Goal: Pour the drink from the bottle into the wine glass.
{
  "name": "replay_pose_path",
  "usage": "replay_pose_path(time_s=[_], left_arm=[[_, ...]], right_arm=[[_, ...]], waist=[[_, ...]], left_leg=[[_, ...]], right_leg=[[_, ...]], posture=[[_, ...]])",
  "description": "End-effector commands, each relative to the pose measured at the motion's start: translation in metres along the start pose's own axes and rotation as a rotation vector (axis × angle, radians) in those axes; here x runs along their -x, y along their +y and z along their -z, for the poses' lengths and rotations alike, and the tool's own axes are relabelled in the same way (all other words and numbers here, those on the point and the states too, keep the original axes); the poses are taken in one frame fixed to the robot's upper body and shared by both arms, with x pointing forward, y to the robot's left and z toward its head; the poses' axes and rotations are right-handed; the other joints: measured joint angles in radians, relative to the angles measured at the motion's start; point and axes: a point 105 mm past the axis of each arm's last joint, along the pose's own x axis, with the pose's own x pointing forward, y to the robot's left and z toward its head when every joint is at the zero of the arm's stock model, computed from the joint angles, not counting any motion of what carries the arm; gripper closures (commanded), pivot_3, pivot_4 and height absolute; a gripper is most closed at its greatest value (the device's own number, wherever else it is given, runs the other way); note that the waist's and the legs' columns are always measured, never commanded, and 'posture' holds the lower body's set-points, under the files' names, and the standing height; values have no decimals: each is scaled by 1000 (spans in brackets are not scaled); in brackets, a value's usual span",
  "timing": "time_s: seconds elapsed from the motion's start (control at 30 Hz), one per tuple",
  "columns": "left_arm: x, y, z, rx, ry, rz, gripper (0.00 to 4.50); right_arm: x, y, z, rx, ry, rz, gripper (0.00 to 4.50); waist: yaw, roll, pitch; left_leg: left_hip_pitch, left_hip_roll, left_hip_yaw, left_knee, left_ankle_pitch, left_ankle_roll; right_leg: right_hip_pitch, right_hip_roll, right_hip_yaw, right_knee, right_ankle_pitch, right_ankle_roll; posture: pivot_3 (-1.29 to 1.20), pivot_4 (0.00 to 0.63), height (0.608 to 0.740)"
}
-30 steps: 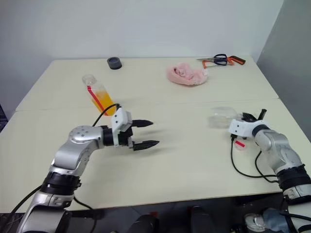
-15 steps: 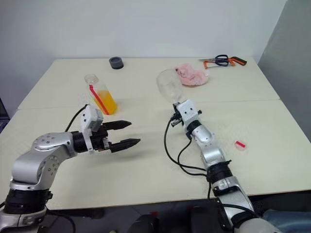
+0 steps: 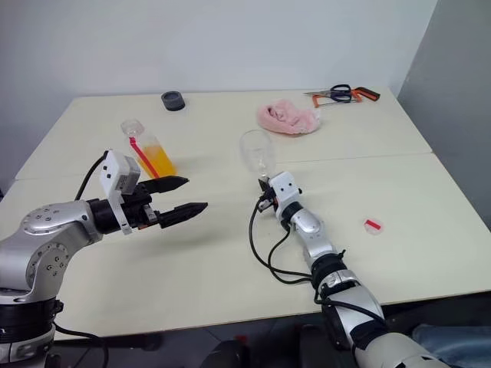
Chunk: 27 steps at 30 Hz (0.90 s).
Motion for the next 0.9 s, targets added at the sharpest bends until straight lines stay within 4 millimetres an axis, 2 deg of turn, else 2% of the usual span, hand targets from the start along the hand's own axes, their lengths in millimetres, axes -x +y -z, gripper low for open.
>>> replay_pose_path(time_s=[0.03,0.07,0.1,0.13,0.4,0.47,0.7,0.9], left_arm=[[4,2,-20,-106,-31,-14,0],[4,2,-22,-116,-39,-15,0],[3,3,-24,-123,-46,-15,0],[2,3,-26,-130,-53,-14,0],[-2,2,-33,-165,-84,5,0],[-2,3,-32,-166,-87,1,0],[-3,8,-35,-183,-121,-31,0],[-5,14,-31,-176,-138,-69,0]], right_arm=[[-3,5,-1,-23,-7,-20,4391],[-3,5,-2,-25,-9,-20,4391],[-4,5,-3,-25,-12,-20,3669],[-4,5,-4,-25,-15,-20,3456],[-5,3,-7,-31,-27,-18,542],[-5,2,-8,-33,-29,-17,11],[2,-5,-6,-45,-32,-13,11],[19,-18,-7,-22,-41,-14,11]], waist=[[-2,0,0],[-2,0,0],[-2,0,0],[-2,0,0],[-3,0,0],[-4,0,0],[-3,0,0],[-1,0,0]], left_leg=[[0,0,0,0,0,0],[0,0,0,0,0,0],[0,0,0,0,0,0],[0,0,0,0,0,0],[0,0,0,0,0,0],[0,0,0,0,0,0],[0,0,0,0,0,0],[0,0,0,0,0,0]], right_leg=[[0,0,0,0,0,0],[0,0,0,0,0,0],[0,0,0,0,0,0],[0,0,0,0,0,0],[0,0,0,0,0,0],[0,0,0,0,0,0],[0,0,0,0,0,0],[0,0,1,0,0,0]], posture=[[0,150,740],[0,150,740],[0,150,740],[0,150,740],[0,150,740],[0,150,740],[0,150,740],[0,150,740]])
